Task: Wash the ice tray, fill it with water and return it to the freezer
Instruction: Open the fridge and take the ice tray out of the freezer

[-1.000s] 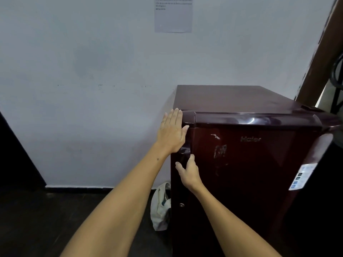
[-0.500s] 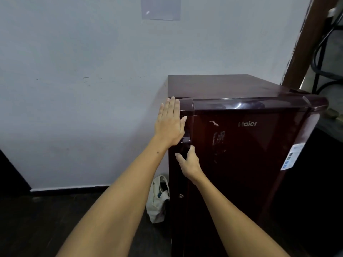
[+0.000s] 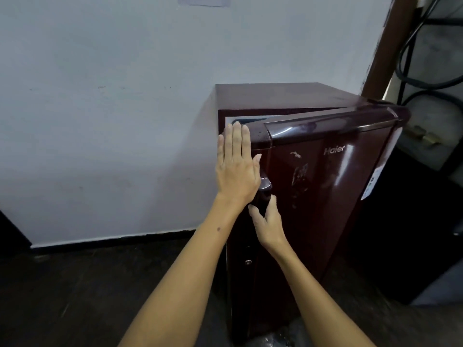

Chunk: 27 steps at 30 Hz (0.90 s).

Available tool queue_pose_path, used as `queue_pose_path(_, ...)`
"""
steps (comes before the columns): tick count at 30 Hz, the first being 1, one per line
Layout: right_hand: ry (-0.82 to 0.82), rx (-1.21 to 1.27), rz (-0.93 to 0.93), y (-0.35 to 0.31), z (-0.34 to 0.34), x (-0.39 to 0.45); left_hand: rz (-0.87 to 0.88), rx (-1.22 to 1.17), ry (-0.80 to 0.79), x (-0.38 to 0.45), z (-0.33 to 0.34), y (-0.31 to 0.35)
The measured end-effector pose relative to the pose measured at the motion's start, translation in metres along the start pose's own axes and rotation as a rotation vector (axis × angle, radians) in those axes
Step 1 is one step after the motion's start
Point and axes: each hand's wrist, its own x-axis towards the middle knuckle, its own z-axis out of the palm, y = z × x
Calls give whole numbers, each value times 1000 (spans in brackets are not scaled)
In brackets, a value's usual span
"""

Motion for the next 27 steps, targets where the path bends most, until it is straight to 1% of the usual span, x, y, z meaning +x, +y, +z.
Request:
queue_pose_path(3, 70, 30, -28, 4, -9, -24, 10, -44, 33, -18, -15, 19)
queue_pose_path(6, 187, 33, -70, 12, -17, -46, 21, -72, 44, -36, -31, 38)
queue_pose_path(9, 294, -4, -95, 17, -25, -66, 35, -106, 53, -50, -47, 58)
queue_pose_path(12, 408, -86, -139, 17, -39, -89, 44, -191, 75, -68, -62, 77)
queue_pose_path(15, 516, -152, -202, 18, -57, -107, -14, -291, 117, -89, -75, 95)
queue_pose_path(19, 636, -150, -229, 16, -84, -128, -100, -466, 174, -121, -87, 117)
queue_pose_path(23, 759, -159, -253, 18, -116, -146, -191, -596, 138, -150, -80, 133)
queue_pose_path(27, 880, -103, -219, 25, -155, -159, -235, -618, 47, -172, -65, 143)
